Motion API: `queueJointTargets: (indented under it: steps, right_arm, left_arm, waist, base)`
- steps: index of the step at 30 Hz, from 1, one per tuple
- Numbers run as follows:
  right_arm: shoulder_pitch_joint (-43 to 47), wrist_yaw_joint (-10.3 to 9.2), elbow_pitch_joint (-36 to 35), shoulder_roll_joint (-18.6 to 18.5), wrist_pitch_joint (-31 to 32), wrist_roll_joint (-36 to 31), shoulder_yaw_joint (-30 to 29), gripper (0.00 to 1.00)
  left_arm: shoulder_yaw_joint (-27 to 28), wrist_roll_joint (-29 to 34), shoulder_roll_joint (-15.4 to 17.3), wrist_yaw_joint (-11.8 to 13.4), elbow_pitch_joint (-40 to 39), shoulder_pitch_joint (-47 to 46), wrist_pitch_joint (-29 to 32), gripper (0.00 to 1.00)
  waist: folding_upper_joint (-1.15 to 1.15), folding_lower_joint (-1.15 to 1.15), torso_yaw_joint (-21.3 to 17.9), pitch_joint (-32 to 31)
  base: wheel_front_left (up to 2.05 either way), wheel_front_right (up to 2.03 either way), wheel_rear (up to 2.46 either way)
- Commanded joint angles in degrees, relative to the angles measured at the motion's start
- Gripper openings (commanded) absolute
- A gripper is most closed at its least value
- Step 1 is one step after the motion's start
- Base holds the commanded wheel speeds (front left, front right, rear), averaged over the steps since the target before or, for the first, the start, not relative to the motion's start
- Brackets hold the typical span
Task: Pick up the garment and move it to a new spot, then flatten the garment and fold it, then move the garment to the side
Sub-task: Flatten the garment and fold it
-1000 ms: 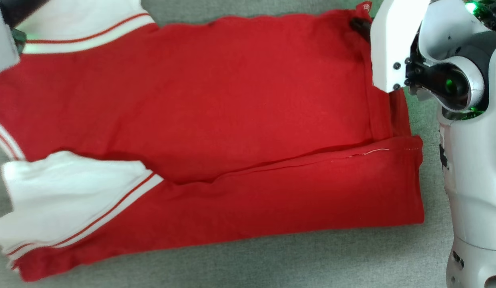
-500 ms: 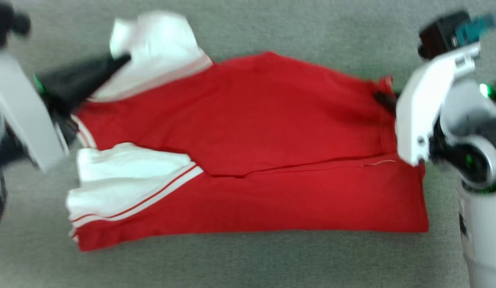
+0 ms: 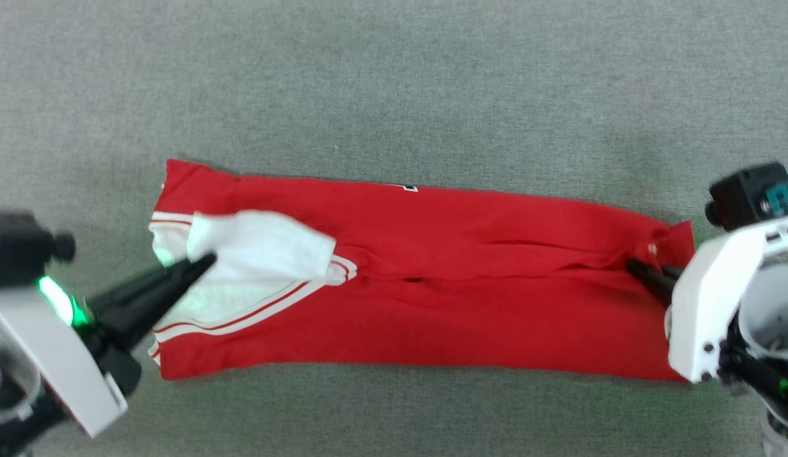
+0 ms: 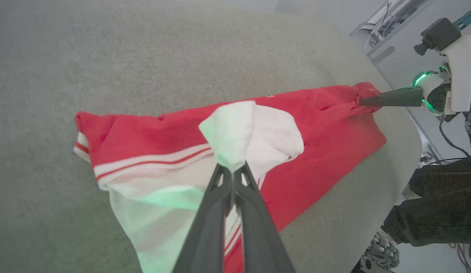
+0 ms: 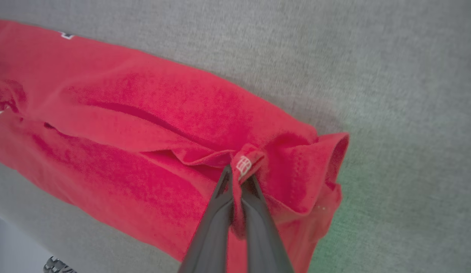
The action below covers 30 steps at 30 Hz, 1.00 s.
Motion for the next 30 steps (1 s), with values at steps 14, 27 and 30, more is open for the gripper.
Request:
queueJointTargets:
  steps: [14,27,30]
  right_arm:
    - [5.7,0.02,2.1,1.5,-5.1,-2.0,-1.4,0.00]
    - [5.8,0.02,-0.6,0.6,-9.0,0.9,-2.1,1.00]
    - [6.3,0.02,-1.0,0.1,-8.1,1.2,-3.8,1.00]
  left_arm:
    - [0.2,0.6,-7.8,0.1,8.6,11.3,-5.3,0.00]
    - [14.6,1.2,-11.2,0.1,10.8,19.5,-5.3,1.00]
    - [18.1,1.8,-12.2,0.1,12.0,22.1,-5.3,1.00]
  waist:
    - [0.00,0.00,1.1,2.4]
    - [0.00,0.00,2.1,-1.0]
    - [0.00,0.00,2.6,-1.8]
  base:
    - [0.00,0.00,0.00]
    - [0.00,0.00,0.00]
    - [0.00,0.00,0.00]
